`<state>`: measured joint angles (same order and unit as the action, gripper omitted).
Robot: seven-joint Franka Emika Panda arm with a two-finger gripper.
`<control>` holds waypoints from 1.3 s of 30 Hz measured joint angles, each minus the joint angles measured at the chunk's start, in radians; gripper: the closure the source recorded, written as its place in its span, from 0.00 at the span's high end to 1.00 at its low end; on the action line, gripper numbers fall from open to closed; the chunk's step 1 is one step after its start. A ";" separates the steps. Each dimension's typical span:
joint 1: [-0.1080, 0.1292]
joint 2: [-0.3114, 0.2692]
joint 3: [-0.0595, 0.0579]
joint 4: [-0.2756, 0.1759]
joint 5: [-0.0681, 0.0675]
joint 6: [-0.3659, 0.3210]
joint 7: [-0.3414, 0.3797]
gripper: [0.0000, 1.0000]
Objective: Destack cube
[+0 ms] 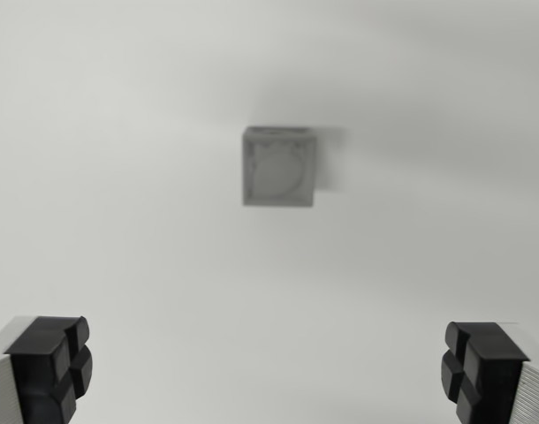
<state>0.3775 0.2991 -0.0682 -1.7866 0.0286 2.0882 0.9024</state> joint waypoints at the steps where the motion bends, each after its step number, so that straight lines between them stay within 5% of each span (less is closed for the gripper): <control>1: 0.000 -0.003 0.000 0.004 0.000 -0.006 0.000 1.00; 39: 0.000 -0.021 0.000 0.036 -0.001 -0.059 0.002 1.00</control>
<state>0.3774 0.2785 -0.0685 -1.7502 0.0272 2.0294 0.9039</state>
